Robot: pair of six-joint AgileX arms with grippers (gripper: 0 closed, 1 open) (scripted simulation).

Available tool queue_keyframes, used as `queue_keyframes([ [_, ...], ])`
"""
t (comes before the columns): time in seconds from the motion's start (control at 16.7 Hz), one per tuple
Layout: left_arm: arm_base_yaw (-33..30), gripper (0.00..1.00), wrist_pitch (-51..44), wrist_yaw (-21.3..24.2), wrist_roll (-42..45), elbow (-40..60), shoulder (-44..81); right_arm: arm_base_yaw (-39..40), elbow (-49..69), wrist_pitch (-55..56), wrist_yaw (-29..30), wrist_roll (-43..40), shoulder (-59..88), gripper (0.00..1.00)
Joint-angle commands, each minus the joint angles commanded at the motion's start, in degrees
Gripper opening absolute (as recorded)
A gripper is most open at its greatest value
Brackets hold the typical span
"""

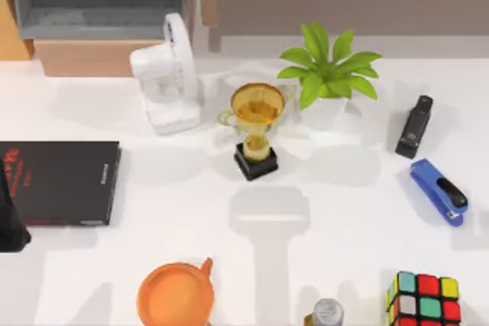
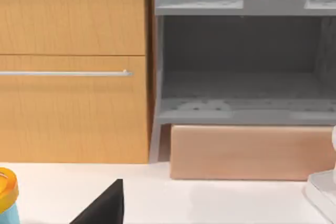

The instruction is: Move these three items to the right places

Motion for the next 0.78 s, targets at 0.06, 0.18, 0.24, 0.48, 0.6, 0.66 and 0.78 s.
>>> queue_keyframes([
  [0.06, 0.0, 1.0, 0.0, 0.0, 0.0, 0.0, 0.0, 0.0, 0.0, 0.0, 0.0, 0.0, 0.0, 1.0],
  [0.18, 0.0, 1.0, 0.0, 0.0, 0.0, 0.0, 0.0, -0.1, 0.5, 0.4, -0.1, 0.0, 0.6, 1.0],
  [0.24, 0.0, 1.0, 0.0, 0.0, 0.0, 0.0, 0.0, -0.2, 1.4, 1.1, -0.2, 0.0, 1.8, 1.0],
  [0.48, 0.0, 1.0, 0.0, 0.0, 0.0, 0.0, 0.0, -1.3, 8.7, 7.2, -0.9, 0.1, 12.9, 1.0],
  [0.6, 0.0, 1.0, 0.0, 0.0, 0.0, 0.0, 0.0, -2.1, 13.9, 11.6, -1.5, 0.1, 22.0, 1.0],
  [0.66, 0.0, 1.0, 0.0, 0.0, 0.0, 0.0, 0.0, -2.5, 16.8, 13.9, -1.8, 0.1, 27.3, 1.0],
  [0.78, 0.0, 1.0, 0.0, 0.0, 0.0, 0.0, 0.0, -3.4, 22.6, 18.7, -2.5, 0.1, 39.0, 1.0],
])
